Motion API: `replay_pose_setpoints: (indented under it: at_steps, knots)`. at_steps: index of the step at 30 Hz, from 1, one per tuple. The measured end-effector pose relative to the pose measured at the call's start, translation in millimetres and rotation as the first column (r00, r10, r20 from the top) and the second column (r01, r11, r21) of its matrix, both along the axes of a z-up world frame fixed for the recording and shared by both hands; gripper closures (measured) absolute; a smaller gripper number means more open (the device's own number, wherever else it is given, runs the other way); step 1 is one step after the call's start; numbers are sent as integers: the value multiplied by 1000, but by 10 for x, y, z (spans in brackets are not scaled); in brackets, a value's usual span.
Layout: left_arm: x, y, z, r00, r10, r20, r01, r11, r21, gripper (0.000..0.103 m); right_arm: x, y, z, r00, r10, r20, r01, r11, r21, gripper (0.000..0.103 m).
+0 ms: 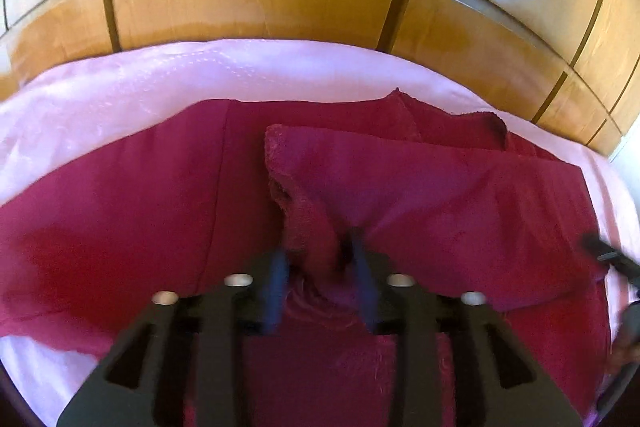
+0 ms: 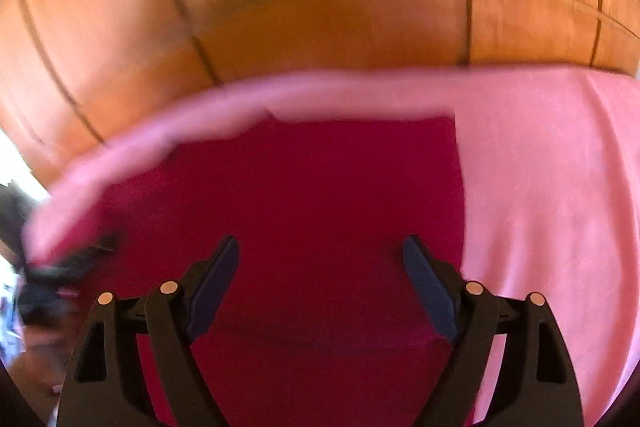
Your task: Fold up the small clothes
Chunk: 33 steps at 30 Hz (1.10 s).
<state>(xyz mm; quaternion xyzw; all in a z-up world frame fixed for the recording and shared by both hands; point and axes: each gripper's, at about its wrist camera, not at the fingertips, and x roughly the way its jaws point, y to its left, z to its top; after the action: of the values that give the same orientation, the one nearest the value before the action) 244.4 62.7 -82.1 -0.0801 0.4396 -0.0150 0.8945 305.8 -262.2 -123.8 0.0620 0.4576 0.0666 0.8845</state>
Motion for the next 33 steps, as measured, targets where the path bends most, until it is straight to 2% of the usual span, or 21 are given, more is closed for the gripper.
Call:
replay_pose_setpoints:
  at_steps: [1, 2, 5, 8, 12, 14, 15, 16, 17, 19, 22, 24, 26, 28, 30, 33]
  knots:
    - [-78, -3, 60, 1000, 5, 14, -5, 1000, -8, 42, -27, 81, -92, 999, 18, 40, -16, 998, -53, 14]
    - [-162, -6, 112, 999, 16, 37, -16, 1000, -11, 41, -37, 144, -108, 998, 25, 55, -20, 996, -81, 14]
    - [-536, 64, 221, 997, 33, 68, -29, 998, -48, 41, 4, 197, -145, 999, 22, 50, -17, 995, -101, 10]
    - [-968, 133, 267, 996, 42, 83, -34, 995, -90, 41, 36, 297, -162, 999, 21, 44, -13, 985, -172, 8]
    - [-1518, 204, 376, 995, 19, 96, -12, 997, -74, 41, 43, 366, -148, 999, -5, 35, 13, 970, -243, 2]
    - [-1809, 312, 490, 992, 9, 126, 1, 997, -75, 40, 43, 411, -69, 1000, -26, 9, 27, 948, -318, 2]
    - [-1915, 355, 532, 991, 4, 134, 5, 998, -63, 36, 66, 516, -3, 999, -43, -8, 36, 920, -390, 2]
    - [-2033, 434, 576, 990, 6, 140, 1, 999, -49, 32, 60, 588, 59, 999, -52, -4, 45, 898, -438, 2]
    - [-2130, 523, 610, 989, 16, 146, -10, 999, -43, 32, 58, 745, 182, 998, -45, 45, 61, 875, -480, 2]
    - [-2229, 642, 633, 988, 43, 145, -37, 999, -39, 32, 59, 1030, 365, 994, 0, 108, 51, 883, -466, 2]
    - [-2320, 874, 633, 988, 104, 118, -98, 994, -55, 32, 170, 1618, 412, 992, 80, 99, -27, 893, -448, 2]
    - [-2372, 1020, 664, 984, 138, 114, -131, 989, -67, 32, 271, 2024, 250, 990, 134, 44, -99, 882, -461, 3]
    - [-2425, 1151, 694, 980, 163, 112, -157, 986, -63, 32, 372, 2276, -20, 990, 134, -49, -141, 871, -471, 3]
    - [-2461, 1240, 714, 976, 179, 121, -172, 983, -65, 32, 400, 2313, -56, 996, 90, -3, -81, 883, -463, 2]
    - [-2495, 1384, 697, 971, 210, 112, -203, 977, -71, 32, 424, 2274, -63, 998, 68, -7, -64, 902, -428, 2]
    - [-2496, 1549, 651, 963, 254, 92, -242, 963, -119, 32, 387, 2196, -28, 995, 100, -5, -93, 905, -416, 2]
